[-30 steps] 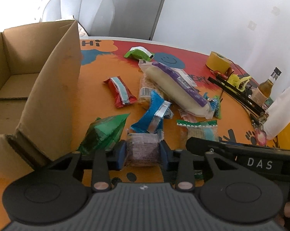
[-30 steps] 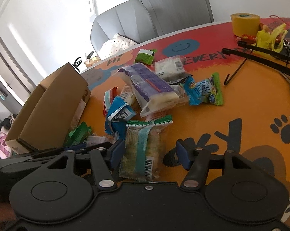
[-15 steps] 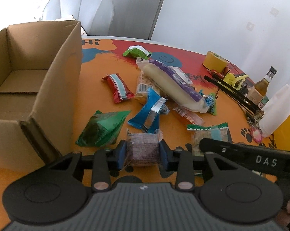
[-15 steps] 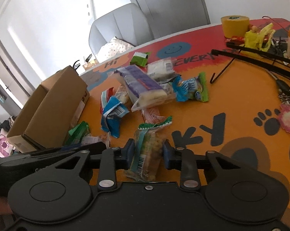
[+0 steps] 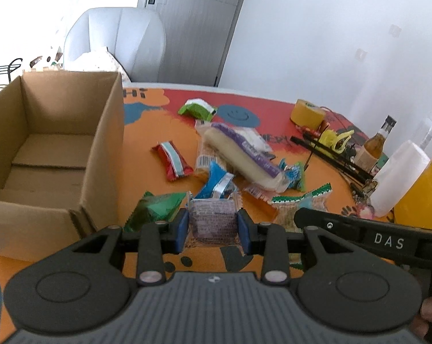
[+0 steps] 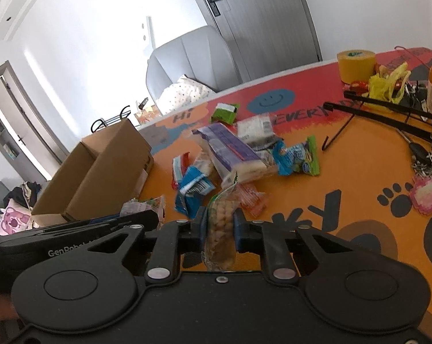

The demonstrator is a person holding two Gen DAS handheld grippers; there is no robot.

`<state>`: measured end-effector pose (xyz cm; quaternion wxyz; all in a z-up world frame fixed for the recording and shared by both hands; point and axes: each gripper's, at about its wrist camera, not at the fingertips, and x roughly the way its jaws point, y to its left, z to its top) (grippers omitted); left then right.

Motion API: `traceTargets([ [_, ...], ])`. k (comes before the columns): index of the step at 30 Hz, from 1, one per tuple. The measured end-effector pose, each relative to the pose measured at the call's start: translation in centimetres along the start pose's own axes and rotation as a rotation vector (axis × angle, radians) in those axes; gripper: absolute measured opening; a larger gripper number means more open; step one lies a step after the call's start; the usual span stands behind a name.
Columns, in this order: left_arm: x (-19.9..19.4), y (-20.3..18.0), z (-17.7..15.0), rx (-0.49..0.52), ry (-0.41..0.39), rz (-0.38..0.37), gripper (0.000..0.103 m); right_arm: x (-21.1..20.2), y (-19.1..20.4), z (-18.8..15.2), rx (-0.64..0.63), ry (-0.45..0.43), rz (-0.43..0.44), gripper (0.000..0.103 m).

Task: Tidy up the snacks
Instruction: 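Carry both packets over the cardboard box and open both grippers to drop them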

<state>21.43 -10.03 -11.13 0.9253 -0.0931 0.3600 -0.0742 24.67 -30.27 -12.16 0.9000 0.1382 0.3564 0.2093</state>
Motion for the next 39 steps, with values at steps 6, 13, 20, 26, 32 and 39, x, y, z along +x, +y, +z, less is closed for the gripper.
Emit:
traceTargets([
  [6,-1.7,-0.2,1.1,0.006,-0.046,0.004,0.035,-0.7,1.5,1.2,-0.025,-0.037,0.015,0.017],
  [13,-3.9,0.3,2.7,0.013,-0.107,0.027,0.035,-1.5,3.9,2.5,-0.075,-0.081,0.039,0.017],
  [20,-6.0,1.9,3.8,0.003,-0.152,0.063,0.035,-1.5,6.0,3.4,-0.110,-0.111,0.084,0.017],
  [26,-7.5,3.5,4.2,-0.013,-0.176,0.091,0.035,-1.3,7.6,4.0,-0.135,-0.126,0.104,0.017],
  [32,-8.6,5.5,4.2,-0.039,-0.187,0.125,0.035,-0.8,9.7,4.3,-0.164,-0.131,0.133,0.017],
  [39,-9.5,7.9,4.0,-0.068,-0.192,0.163,0.035,0.4,12.1,4.6,-0.196,-0.125,0.167,0.017],
])
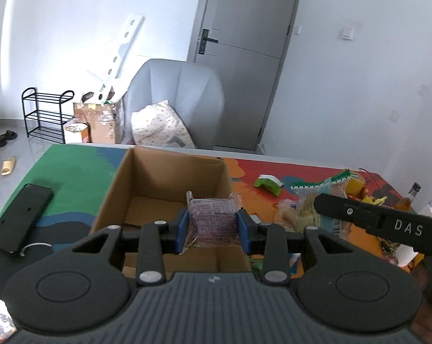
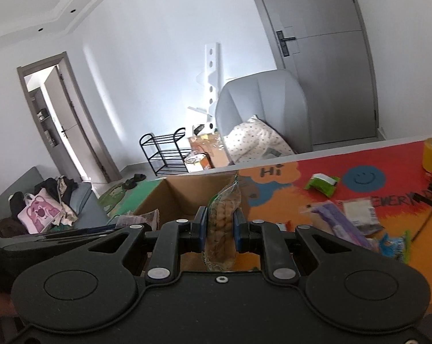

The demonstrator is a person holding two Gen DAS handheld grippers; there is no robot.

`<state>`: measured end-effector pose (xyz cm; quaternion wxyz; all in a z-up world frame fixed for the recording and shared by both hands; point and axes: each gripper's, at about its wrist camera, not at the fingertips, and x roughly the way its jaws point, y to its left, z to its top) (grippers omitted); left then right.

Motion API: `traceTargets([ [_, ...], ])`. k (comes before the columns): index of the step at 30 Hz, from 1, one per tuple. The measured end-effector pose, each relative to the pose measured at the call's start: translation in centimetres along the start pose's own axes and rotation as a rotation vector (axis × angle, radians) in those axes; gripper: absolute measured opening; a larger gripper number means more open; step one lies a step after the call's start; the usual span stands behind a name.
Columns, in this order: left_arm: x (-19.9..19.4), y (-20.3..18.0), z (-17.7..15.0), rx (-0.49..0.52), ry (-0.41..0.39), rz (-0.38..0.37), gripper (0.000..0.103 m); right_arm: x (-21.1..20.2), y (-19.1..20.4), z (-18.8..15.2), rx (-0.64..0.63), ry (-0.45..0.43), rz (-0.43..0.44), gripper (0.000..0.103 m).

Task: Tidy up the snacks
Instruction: 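Carry both packets over the cardboard box and open both grippers to drop them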

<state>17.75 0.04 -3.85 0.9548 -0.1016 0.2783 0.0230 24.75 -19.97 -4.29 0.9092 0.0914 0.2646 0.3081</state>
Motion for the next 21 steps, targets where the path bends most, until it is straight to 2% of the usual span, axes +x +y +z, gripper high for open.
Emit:
traceTargets([
  [10,0.2,3.2,0.3,-0.043,0.010,0.050,0.035,2.6,2.6,0.5,-0.037,0.024,0.049,0.017],
  [21,2.0,5.3,0.6,-0.092,0.023,0.055,0.037,5.7,3.9,0.8,-0.049,0.069,0.058,0.017],
])
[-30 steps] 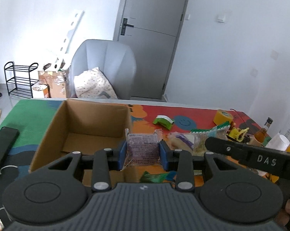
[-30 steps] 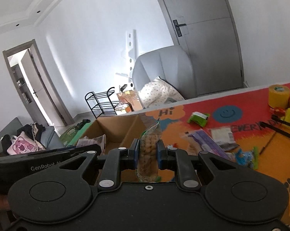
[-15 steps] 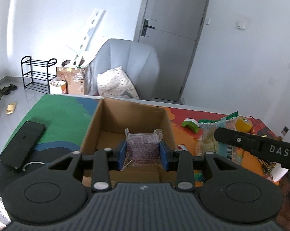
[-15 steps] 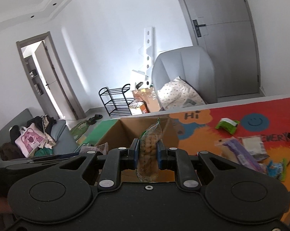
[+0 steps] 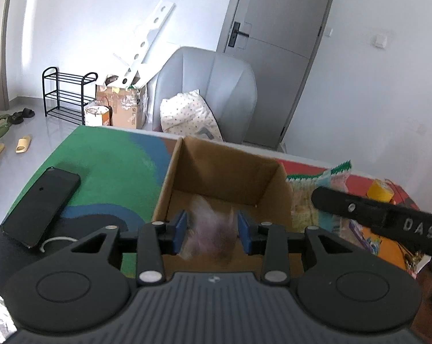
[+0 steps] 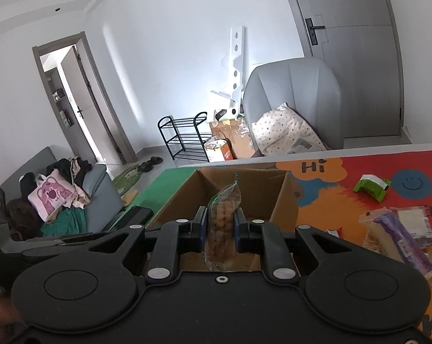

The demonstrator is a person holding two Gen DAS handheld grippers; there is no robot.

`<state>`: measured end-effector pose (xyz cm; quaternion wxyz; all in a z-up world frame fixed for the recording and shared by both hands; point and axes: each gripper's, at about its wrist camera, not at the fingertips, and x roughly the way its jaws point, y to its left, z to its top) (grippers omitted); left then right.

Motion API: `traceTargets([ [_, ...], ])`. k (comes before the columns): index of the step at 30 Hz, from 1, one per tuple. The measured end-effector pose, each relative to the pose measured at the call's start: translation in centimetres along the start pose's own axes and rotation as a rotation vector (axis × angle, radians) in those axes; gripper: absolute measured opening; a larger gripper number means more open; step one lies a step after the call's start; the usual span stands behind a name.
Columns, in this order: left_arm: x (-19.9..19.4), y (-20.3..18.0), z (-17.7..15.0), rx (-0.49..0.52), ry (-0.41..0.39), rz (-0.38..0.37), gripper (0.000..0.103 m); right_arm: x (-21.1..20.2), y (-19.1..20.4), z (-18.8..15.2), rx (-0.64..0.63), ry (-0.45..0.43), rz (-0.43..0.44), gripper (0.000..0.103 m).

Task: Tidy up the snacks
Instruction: 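Carry both packets over the cardboard box and open both grippers to drop them, then withdraw both open grippers from the box back to the snack pile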

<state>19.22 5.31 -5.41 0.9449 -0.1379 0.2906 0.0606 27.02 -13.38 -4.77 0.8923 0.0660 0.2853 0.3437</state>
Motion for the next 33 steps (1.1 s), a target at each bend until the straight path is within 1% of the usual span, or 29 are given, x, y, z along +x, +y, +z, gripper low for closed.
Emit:
traceTargets([
  [6,0.2,0.6,0.6,-0.019,-0.010,0.002,0.039,1.4,-0.1,-0.2,0.013,0.031,0.004,0.017],
  [9,0.4,1.2,0.6,-0.037,-0.001,0.014,0.042,2.0,-0.1,-0.2,0.020,0.048,0.021,0.017],
  [10,0.4,1.4,0.7,-0.040,-0.001,0.019,0.043,2.3,-0.1,-0.2,0.026,0.056,0.027,0.019],
  [11,0.4,1.5,0.7,-0.042,-0.002,0.027,0.045,2.4,-0.2,-0.2,0.037,0.062,0.029,0.027],
  [12,0.3,1.6,0.6,-0.042,-0.004,0.033,0.046,2.4,-0.3,-0.1,0.044,0.061,0.018,0.030],
  [13,0.2,1.6,0.6,-0.044,-0.006,0.038,0.049,2.3,-0.3,-0.2,0.047,0.059,0.008,0.038],
  [14,0.2,1.7,0.6,-0.046,-0.006,0.041,0.054,2.1,-0.4,-0.2,0.047,0.056,0.001,0.041],
  [15,0.2,1.8,0.6,-0.050,-0.005,0.043,0.056,2.0,-0.4,-0.2,0.048,0.055,-0.004,0.042],
  [17,-0.1,1.7,0.6,-0.049,-0.009,0.049,0.064,1.4,-0.7,-0.3,0.060,0.053,-0.017,0.043],
  [18,-0.2,1.6,0.5,-0.046,-0.014,0.052,0.067,1.2,-0.9,-0.3,0.064,0.050,-0.026,0.047],
  [20,-0.3,1.3,0.5,-0.039,-0.024,0.057,0.077,0.3,-1.1,-0.5,0.063,0.031,-0.057,0.066],
  [21,-0.5,1.1,0.4,-0.035,-0.029,0.058,0.079,-0.1,-1.1,-0.5,0.057,0.021,-0.070,0.067],
  [23,-0.7,0.7,0.3,-0.028,-0.037,0.060,0.086,-1.0,-1.5,-0.7,0.060,0.017,-0.087,0.070],
  [25,-0.7,0.3,0.1,-0.019,-0.041,0.062,0.090,-1.8,-2.2,-0.8,0.072,0.007,-0.107,0.075],
  [28,-0.7,-0.5,-0.1,-0.003,-0.025,0.045,0.092,-2.8,-3.3,-1.3,0.090,0.002,-0.138,0.080],
  [31,-0.7,-1.3,-0.5,0.010,0.004,0.026,0.094,-3.5,-4.5,-1.9,0.119,0.012,-0.152,0.081],
  [33,-0.7,-2.0,-0.8,0.020,0.014,0.014,0.095,-4.1,-5.2,-2.2,0.133,0.014,-0.162,0.084],
])
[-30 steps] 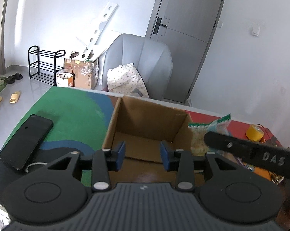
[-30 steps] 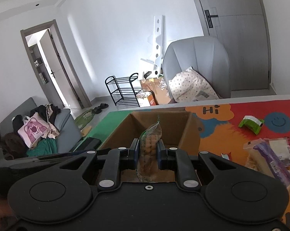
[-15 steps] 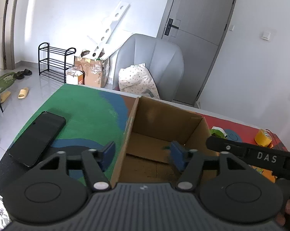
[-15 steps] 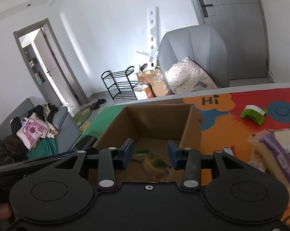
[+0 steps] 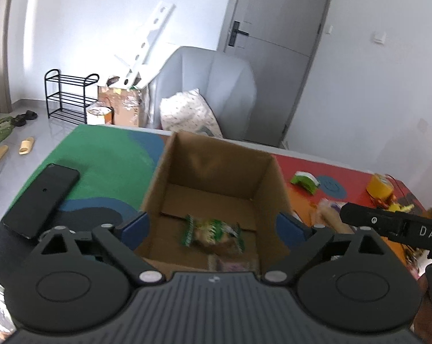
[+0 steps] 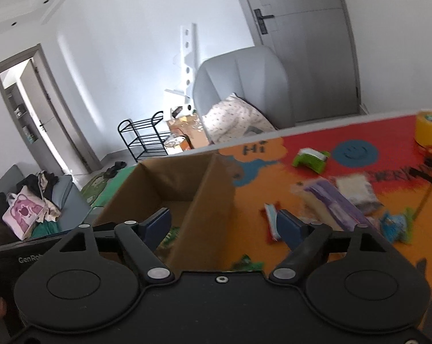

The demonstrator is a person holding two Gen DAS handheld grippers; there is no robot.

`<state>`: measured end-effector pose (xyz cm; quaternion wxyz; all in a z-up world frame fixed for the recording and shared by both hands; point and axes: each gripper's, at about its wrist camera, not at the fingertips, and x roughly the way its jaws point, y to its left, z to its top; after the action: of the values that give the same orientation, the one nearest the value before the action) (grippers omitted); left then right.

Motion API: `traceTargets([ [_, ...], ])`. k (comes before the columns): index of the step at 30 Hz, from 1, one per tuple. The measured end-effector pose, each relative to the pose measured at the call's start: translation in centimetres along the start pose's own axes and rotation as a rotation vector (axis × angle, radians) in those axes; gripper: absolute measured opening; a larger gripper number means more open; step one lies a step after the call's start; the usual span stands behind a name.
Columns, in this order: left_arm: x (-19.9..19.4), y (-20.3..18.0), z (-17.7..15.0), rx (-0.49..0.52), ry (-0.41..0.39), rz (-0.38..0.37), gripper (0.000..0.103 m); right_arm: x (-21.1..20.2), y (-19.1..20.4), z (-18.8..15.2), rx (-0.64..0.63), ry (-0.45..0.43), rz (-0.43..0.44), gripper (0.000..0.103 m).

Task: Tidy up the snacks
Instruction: 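Withdraw both open grippers from the box back to the snack pile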

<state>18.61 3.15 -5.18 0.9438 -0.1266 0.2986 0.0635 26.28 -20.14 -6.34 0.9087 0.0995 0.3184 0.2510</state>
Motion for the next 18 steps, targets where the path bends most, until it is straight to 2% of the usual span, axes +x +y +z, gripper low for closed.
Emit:
traceTargets([
  [8,-0.5,-2.5,-1.0,0.028,0.024,0.004,0.097,-2.2,-2.2,-0.8,0.022,-0.025,-0.011,0.103],
  [12,-1.1,-3.3,-1.5,0.030,0.016,-0.004,0.098,-3.0,-3.4,-1.1,0.037,-0.032,-0.030,0.103],
  [14,-1.4,-3.9,-1.7,0.035,0.006,-0.008,0.103,-3.4,-4.0,-1.4,0.038,-0.037,-0.039,0.103],
  [18,-1.6,-4.8,-2.2,0.035,0.004,-0.023,0.103,-4.0,-4.9,-1.9,0.037,-0.031,-0.034,0.103],
])
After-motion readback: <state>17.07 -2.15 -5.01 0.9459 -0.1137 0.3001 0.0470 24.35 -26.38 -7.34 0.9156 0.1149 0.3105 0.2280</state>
